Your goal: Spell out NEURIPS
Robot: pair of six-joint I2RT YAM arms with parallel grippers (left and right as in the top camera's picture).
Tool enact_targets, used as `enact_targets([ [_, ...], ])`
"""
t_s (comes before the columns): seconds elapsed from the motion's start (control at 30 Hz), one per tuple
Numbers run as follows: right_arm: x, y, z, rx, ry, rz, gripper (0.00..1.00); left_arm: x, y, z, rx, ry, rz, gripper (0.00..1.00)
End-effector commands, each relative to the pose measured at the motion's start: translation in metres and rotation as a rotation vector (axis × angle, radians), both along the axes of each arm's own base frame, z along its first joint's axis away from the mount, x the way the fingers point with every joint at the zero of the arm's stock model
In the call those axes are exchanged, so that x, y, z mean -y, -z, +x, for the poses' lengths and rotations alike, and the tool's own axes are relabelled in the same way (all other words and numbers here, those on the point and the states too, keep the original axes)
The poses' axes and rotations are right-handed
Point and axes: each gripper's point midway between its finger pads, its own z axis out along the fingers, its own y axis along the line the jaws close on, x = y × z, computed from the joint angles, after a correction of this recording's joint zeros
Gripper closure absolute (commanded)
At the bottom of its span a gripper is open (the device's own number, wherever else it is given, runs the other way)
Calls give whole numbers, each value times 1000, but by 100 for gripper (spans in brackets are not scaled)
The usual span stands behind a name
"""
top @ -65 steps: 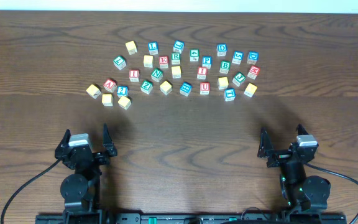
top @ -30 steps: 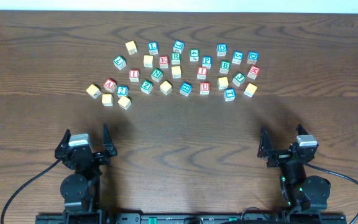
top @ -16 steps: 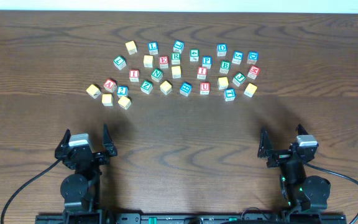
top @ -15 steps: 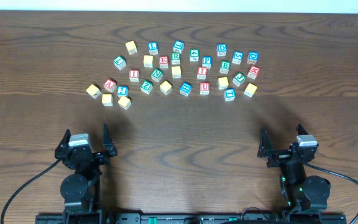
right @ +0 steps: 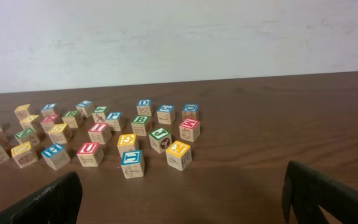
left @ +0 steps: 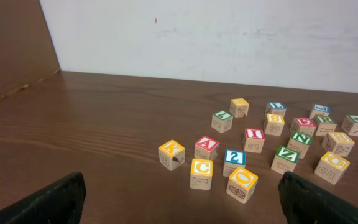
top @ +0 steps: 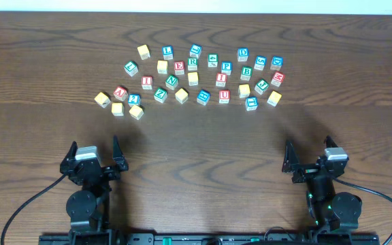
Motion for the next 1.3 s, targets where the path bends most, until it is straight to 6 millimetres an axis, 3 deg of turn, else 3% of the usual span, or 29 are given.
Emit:
enact_targets([
  [0.0,1,1,0,3,-1,-12,1,-2,18,-1,-55,-8,4,2],
  [1.0,1,1,0,3,-1,-12,1,-2,11,0,-30,-7,13,2],
  [1.13,1,1,0,3,-1,-12,1,-2,18,-1,-59,-8,12,2],
  [1.27,1,1,0,3,-1,-12,1,-7,1,0,10,-35,14,2],
])
